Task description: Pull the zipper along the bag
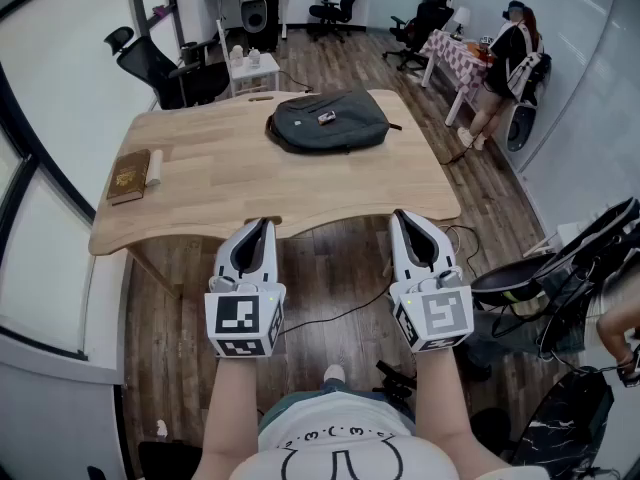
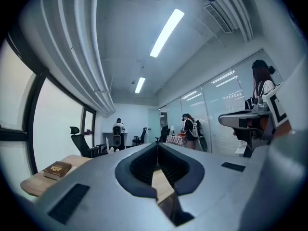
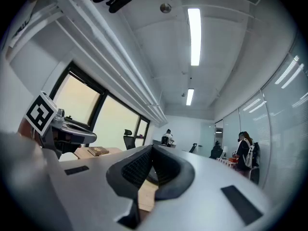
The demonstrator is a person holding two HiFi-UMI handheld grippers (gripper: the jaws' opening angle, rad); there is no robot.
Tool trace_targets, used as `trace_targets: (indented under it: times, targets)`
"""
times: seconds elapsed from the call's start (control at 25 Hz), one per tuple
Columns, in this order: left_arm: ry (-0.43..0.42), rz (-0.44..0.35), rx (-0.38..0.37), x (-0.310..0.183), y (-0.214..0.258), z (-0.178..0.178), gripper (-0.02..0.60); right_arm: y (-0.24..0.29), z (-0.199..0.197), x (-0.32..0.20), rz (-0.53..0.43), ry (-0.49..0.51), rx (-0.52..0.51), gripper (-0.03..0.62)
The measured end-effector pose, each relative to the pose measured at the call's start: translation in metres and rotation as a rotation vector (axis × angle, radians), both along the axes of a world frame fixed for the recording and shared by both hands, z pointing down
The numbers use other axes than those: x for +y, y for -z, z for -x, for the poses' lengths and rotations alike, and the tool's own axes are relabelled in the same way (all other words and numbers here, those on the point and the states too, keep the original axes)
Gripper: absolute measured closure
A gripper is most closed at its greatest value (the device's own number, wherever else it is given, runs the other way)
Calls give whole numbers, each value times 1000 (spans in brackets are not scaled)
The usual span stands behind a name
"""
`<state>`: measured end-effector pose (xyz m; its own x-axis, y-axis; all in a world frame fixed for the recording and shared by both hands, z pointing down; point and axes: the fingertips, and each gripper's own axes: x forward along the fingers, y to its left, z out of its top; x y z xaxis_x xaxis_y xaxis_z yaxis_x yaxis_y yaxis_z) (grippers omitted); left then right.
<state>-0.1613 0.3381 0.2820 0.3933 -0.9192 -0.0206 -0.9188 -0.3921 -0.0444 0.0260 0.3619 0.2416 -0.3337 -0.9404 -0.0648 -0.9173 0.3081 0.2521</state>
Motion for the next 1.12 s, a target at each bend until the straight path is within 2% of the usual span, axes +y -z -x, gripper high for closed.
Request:
trace_targets:
  times: [0.2,0.4,0.6,0.84,1.0,1.12]
  targets:
    - [11,-15,-8,-22,9,-17,565,10,-19,-22,-15,19,7,543]
    - [33,-85,-10,-48,45,-32,565,44,-41,-51,-56,42,18,543]
    - [46,-121,-5,-67,66,-43,565,59,-70,-68,-80,13,-3,543]
    - [62,-120,45,-90,63,-51,565,41,-105,-81,-53,-13,-127,542]
    - [7,-127,57,-111,51,-71,563,24,-119,-102,-29,7,-219,542]
    - [-29,-92,68,-143,37,-88,563,15,-131,-129,-3,-10,-247,542]
